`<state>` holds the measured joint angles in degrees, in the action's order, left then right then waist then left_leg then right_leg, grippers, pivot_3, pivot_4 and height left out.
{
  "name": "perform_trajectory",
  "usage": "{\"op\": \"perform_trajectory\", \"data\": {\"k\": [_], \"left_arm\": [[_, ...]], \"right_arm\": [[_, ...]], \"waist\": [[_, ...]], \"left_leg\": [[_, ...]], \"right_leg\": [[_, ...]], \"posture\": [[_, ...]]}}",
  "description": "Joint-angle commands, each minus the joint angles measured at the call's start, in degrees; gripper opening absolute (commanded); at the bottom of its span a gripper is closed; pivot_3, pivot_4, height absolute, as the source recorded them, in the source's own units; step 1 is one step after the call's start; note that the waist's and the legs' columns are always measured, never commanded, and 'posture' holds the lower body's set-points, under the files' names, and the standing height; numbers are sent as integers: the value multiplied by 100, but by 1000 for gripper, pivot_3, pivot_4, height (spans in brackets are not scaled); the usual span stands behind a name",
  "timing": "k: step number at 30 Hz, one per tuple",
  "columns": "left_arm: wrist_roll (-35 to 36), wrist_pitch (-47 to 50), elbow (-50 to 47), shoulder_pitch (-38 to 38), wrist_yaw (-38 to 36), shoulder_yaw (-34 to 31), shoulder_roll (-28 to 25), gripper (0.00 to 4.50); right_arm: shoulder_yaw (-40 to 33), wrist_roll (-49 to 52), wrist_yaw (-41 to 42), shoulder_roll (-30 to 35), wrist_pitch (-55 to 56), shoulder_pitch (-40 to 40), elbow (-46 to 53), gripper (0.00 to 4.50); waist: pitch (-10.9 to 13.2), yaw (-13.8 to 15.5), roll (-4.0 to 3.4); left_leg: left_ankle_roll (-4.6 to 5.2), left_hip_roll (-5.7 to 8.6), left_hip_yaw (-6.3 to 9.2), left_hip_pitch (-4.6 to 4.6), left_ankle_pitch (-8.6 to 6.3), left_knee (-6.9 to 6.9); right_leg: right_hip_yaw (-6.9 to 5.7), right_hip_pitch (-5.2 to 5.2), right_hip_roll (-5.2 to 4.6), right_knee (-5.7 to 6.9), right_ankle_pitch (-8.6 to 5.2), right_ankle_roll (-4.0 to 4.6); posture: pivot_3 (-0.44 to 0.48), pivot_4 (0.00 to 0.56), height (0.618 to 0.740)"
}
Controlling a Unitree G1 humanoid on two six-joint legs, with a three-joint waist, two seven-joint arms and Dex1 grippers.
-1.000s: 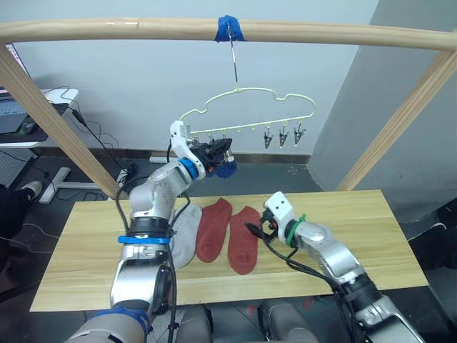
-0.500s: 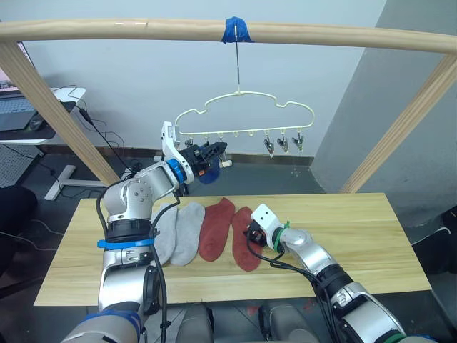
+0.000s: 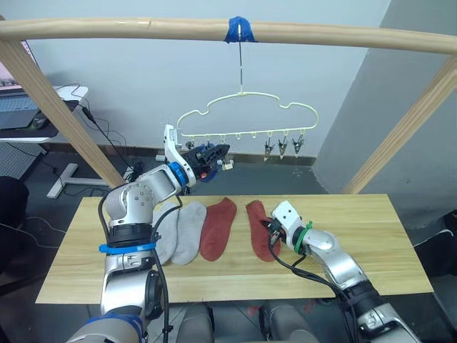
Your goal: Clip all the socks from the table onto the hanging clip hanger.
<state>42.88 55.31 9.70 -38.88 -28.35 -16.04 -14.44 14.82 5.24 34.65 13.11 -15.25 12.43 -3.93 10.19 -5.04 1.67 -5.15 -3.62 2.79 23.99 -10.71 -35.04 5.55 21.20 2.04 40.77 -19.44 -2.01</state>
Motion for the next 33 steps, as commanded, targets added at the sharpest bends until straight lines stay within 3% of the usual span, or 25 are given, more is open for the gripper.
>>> {"op": "perform_trajectory", "data": {"k": [1, 9, 13, 17, 33], "left_arm": [[119, 124, 1, 5, -89, 21, -27, 162], [423, 334, 128, -137, -187, -109, 40, 162], [652, 578, 131, -230, -123, -193, 80, 162], [459, 464, -22, -136, -207, 97, 30, 162], [459, 331, 38, -151, -371, 184, -12, 162]], "right_arm": [[-114, 843, 361, -102, -607, -154, 1227, 12], [-534, 2176, 396, -358, -1651, -277, 1950, 12], [-528, 2208, 342, -364, -1641, -186, 1899, 12], [-475, 1914, 235, -388, -1290, -41, 1569, 12], [-703, 2110, 212, -559, -1128, 248, 1449, 12]], "waist": [[0, -5, 0], [0, 4, 0], [0, 1, 0], [0, -1, 0], [0, -1, 0]], "left_leg": [[0, -1, 0, -1, 0, 0], [1, 7, -3, 2, 0, -3], [1, 7, -3, 8, 0, -2], [1, 7, -4, 15, 0, -2], [1, 7, -4, 24, 0, 0]], "right_leg": [[0, 0, 1, 0, 0, -1], [3, -2, -6, -6, -2, -3], [2, 5, -5, -7, -2, -4], [4, 11, -5, -10, -2, -4], [2, 17, -5, -15, -2, -4]], "posture": [[-73, 148, 740], [-88, 148, 740], [-90, 146, 740], [-93, 144, 740], [-94, 152, 740]]}}
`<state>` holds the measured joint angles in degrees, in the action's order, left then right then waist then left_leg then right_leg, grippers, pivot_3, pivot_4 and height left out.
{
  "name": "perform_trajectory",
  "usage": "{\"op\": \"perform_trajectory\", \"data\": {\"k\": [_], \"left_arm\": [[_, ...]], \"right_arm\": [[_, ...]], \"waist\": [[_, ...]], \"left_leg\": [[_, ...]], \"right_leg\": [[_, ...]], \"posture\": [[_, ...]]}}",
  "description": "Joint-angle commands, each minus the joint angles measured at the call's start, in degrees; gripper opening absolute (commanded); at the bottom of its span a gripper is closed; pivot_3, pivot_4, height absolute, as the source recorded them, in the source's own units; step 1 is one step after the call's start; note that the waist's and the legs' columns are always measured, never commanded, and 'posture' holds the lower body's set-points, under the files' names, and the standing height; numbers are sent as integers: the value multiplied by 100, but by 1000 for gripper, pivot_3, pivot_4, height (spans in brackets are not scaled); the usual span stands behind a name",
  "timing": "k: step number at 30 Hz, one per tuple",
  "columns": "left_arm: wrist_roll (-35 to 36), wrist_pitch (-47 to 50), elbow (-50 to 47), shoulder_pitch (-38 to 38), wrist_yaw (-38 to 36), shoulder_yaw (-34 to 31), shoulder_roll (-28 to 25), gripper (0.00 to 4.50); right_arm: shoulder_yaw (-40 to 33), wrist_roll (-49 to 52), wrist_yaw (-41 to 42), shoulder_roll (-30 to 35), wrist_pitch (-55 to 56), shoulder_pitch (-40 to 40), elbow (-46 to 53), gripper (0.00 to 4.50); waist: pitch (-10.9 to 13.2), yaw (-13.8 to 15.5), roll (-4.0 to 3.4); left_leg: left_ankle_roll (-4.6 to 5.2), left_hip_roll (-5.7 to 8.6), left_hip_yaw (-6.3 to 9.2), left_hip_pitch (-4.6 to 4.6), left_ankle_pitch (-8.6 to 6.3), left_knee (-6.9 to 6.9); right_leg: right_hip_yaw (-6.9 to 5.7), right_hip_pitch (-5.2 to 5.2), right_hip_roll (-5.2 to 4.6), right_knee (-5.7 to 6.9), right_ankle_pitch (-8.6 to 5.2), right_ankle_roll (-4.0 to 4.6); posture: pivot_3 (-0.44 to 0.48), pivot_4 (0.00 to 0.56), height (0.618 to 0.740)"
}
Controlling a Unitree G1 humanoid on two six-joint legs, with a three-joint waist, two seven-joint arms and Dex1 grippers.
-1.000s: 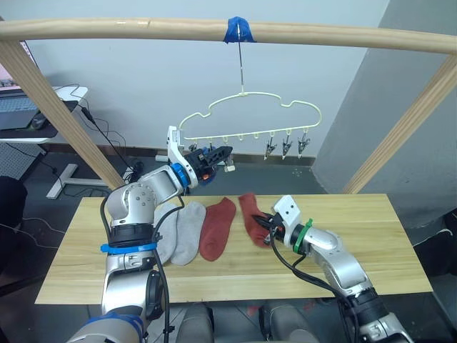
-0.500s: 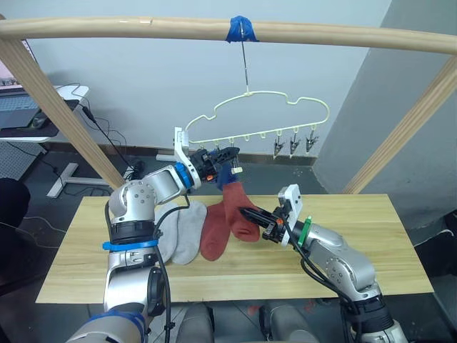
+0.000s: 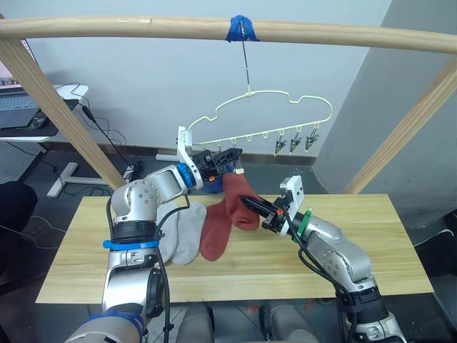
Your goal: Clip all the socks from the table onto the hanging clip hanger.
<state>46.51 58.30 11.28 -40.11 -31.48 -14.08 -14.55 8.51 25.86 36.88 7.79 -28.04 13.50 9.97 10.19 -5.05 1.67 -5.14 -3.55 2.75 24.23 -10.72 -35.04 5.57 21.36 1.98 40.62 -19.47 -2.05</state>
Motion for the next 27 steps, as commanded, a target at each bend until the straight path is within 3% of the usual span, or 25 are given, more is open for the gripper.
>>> {"op": "perform_trajectory", "data": {"k": [1, 14, 24, 27], "left_arm": [[116, 47, -117, -34, -54, -25, 9, 162], [30, -112, -370, 78, -224, 132, -70, 162], [13, -205, -578, 155, -294, 174, -165, 3218], [-100, -167, -1061, 396, -342, 307, -485, 4213]], "right_arm": [[-68, 30, -14, -27, 156, 155, 37, 12], [-87, -211, -117, -66, 427, 377, -331, 12], [18, -403, -149, 12, 495, 375, -382, 0], [60, -624, -255, 11, 611, 383, -545, 0]], "waist": [[0, 0, 0], [0, 4, 0], [0, 5, 0], [0, -16, 0]], "left_leg": [[0, 0, 0, 0, 0, 0], [0, 0, 1, 4, 0, 0], [0, 0, 1, 5, 0, 2], [0, -2, 0, 6, 0, 3]], "right_leg": [[0, 0, 0, -1, 0, 0], [-1, 2, 0, -4, 0, 0], [-1, 2, 0, -7, 0, 1], [1, 3, 0, -8, 0, 0]], "posture": [[-93, 152, 740], [-84, 149, 740], [-80, 147, 740], [-75, 150, 740]]}}
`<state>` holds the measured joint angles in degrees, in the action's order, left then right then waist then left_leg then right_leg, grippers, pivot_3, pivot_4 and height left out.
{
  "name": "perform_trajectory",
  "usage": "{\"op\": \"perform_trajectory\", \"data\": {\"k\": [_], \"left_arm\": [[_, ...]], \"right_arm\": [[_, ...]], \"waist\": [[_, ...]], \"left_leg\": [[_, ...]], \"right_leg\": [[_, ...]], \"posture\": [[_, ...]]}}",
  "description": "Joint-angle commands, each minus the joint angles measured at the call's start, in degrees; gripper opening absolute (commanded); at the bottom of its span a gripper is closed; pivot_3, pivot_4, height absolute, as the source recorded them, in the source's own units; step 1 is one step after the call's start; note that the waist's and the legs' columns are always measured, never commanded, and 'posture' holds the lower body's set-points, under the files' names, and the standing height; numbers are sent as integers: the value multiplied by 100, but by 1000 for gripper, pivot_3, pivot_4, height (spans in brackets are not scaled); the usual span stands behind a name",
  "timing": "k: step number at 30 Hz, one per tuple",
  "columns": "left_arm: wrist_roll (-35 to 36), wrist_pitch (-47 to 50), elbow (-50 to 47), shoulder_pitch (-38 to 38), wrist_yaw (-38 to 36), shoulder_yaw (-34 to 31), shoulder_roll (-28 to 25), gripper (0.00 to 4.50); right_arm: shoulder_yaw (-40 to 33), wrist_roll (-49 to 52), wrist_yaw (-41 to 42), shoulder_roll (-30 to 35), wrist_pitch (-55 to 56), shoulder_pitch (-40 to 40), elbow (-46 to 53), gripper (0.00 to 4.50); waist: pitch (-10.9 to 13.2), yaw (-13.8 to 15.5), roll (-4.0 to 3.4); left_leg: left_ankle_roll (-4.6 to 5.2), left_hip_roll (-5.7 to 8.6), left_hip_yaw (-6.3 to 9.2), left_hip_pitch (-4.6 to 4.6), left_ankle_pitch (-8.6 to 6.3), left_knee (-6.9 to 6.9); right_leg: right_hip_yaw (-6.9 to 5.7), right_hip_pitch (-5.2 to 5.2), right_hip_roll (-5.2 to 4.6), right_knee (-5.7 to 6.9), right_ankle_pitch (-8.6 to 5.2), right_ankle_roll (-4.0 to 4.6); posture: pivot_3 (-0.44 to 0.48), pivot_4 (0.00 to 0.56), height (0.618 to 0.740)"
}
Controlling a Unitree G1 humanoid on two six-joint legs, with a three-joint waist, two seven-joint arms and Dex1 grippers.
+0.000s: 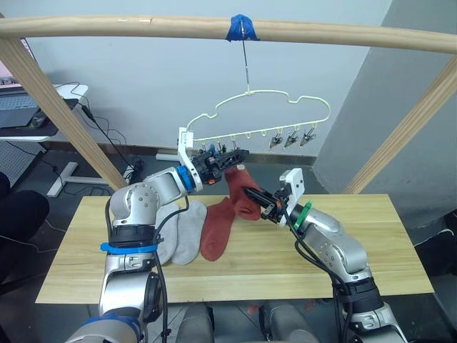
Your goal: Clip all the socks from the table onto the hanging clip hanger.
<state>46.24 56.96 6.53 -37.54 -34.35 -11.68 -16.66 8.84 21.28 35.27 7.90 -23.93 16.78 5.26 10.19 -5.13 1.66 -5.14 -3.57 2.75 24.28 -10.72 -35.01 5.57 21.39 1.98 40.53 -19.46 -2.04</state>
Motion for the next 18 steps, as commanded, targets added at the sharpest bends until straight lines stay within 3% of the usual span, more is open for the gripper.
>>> {"op": "perform_trajectory", "data": {"k": [1, 4, 10, 14, 18], "left_arm": [[-153, -56, -749, 237, -66, 137, -400, 4481], [-156, -3, -1175, 493, -82, 182, -698, 4500], [-201, -18, -1773, 1051, 10, 249, -940, 4500], [-412, -385, -2173, 1522, 230, 326, -764, 4500], [-1204, -1312, -2460, 1997, 911, 478, -385, 4500]], "right_arm": [[26, -224, -138, 4, 218, 67, -132, 255], [-8, -315, -202, 45, 184, 99, -239, 942], [-177, -407, -297, 383, 18, -77, -107, 3096], [-331, -557, -627, 620, -75, -336, 274, 4479], [-599, -704, -1190, 594, -98, -442, 708, 4479]], "waist": [[0, -11, 0], [1, 12, -1], [1, 67, -2], [1, 89, -2], [1, 112, -2]], "left_leg": [[0, 0, 0, 0, 0, 3], [0, -2, 2, -1, 0, 7], [0, 4, 3, 6, 0, 5], [0, 2, 4, 10, 0, 7], [1, 1, 2, 10, 0, 8]], "right_leg": [[0, 1, 0, 0, 0, 0], [-2, 2, 0, 0, 0, 1], [-4, -1, -7, -13, 0, 1], [-5, 0, -8, -20, 1, 1], [-2, 2, -7, -21, 1, 1]], "posture": [[-71, 150, 740], [-58, 149, 740], [-29, 145, 740], [-21, 146, 740], [-11, 150, 740]]}}
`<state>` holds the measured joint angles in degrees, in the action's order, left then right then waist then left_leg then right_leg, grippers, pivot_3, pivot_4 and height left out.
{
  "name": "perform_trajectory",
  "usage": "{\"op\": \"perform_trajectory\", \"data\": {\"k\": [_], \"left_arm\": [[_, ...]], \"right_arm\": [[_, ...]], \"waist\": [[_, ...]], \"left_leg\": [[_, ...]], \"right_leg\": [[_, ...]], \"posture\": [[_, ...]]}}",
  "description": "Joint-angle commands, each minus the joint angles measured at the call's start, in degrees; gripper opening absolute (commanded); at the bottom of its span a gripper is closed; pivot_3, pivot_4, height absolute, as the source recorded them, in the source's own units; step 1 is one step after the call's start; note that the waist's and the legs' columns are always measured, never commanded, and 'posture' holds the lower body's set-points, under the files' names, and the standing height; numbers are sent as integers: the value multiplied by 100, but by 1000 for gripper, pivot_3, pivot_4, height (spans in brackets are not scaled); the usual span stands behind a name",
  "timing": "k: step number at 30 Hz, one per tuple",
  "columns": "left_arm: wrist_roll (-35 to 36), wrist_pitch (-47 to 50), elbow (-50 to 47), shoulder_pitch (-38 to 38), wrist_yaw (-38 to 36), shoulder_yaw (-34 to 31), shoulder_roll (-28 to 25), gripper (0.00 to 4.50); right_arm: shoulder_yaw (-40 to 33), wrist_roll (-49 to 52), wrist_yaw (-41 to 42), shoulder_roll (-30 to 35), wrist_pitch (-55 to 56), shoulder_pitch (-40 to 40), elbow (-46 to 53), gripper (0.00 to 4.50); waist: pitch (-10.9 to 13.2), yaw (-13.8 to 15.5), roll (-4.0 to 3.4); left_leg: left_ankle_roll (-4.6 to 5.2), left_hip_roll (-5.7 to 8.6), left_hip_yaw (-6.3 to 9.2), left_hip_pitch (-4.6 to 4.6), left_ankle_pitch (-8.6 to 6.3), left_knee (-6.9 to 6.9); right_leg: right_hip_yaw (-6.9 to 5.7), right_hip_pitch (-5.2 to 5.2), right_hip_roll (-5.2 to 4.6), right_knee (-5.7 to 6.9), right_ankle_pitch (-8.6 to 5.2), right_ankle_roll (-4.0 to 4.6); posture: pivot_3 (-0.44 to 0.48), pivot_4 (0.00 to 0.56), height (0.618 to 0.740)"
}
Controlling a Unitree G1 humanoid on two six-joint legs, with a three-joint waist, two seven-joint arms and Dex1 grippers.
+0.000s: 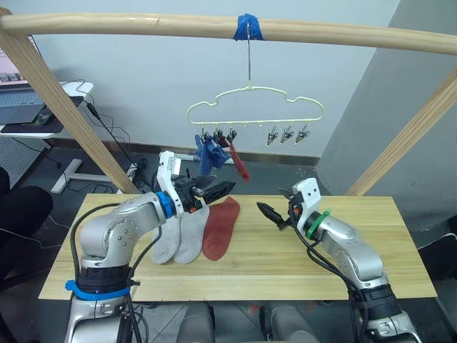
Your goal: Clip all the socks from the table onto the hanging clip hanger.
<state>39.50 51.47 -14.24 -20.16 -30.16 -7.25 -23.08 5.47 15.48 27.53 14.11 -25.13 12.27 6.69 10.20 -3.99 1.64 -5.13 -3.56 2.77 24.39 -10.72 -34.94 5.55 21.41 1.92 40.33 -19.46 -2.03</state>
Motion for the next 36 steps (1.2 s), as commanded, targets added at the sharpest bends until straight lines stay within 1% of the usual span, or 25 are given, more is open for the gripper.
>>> {"op": "perform_trajectory", "data": {"k": [1, 2, 5, 6, 9, 11, 14, 19, 26, 36], "left_arm": [[-883, -1058, -431, 364, 627, 174, 236, 4500], [-1149, -1359, -463, 445, 661, 272, 220, 4500], [-1588, -2453, -408, 647, 76, 470, -9, 4500], [-1540, -2690, -346, 688, -249, 447, -109, 4500], [-1144, -2946, -243, 754, -988, 292, -284, 4500], [-894, -3086, -223, 776, -1352, 166, -342, 4500], [-641, -3191, -229, 697, -1650, 2, -381, 4500], [-642, -3302, -151, 591, -1779, -74, -436, 4500], [-650, -3322, -212, 681, -1674, -22, -370, 4500], [-727, -3407, -202, 677, -1608, -11, -339, 4500]], "right_arm": [[-309, -157, -542, -39, -7, 17, 683, 4479], [-328, -211, -649, -40, -32, 40, 809, 4479], [-282, -269, -718, 34, -108, 146, 1147, 4479], [-261, -290, -754, 32, -127, 212, 1218, 4479], [-216, -424, -971, -89, -144, 475, 1252, 4479], [-151, -524, -1155, -242, -138, 718, 1150, 4479], [-107, -591, -1333, -502, -108, 977, 963, 4479], [-95, -726, -1584, -816, -11, 1285, 573, 4479], [-149, -949, -1932, -1076, 50, 1672, 86, 4479], [-167, -940, -1971, -1285, 129, 1950, -186, 4479]], "waist": [[0, 2, 0], [0, 8, 0], [0, 40, 0], [1, 61, -1], [1, 74, -2], [1, 71, -2], [1, 76, -2], [2, 87, -3], [3, 96, -5], [4, 106, -7]], "left_leg": [[0, 0, -5, -2, 0, 0], [0, 1, -6, -2, 0, 0], [0, -1, -2, -1, 0, 0], [0, 0, -2, -1, 0, 1], [0, 1, -5, -1, 0, 1], [0, 1, -10, -1, 0, 1], [1, -1, -8, 1, 0, 2], [2, -2, -3, 6, -1, 6], [2, -3, -1, 9, -1, 8], [3, -3, -1, 10, -1, 8]], "right_leg": [[6, 0, 0, -1, 0, 0], [7, -1, -1, -1, 0, 0], [3, 1, 2, -1, 4, 7], [2, 1, 2, -1, 6, 11], [3, 0, 1, -3, 5, 11], [6, 0, 0, -8, 2, 6], [3, 1, 1, -13, 3, 7], [-3, 0, 1, -22, 9, 17], [-6, 2, 0, -27, 16, 29], [-5, 2, 0, -27, 16, 30]], "posture": [[-11, 150, 740], [-8, 150, 740], [-2, 154, 740], [-2, 154, 740], [-3, 153, 740], [-2, 153, 740], [5, 154, 740], [15, 157, 740], [27, 160, 740], [36, 165, 740]]}}
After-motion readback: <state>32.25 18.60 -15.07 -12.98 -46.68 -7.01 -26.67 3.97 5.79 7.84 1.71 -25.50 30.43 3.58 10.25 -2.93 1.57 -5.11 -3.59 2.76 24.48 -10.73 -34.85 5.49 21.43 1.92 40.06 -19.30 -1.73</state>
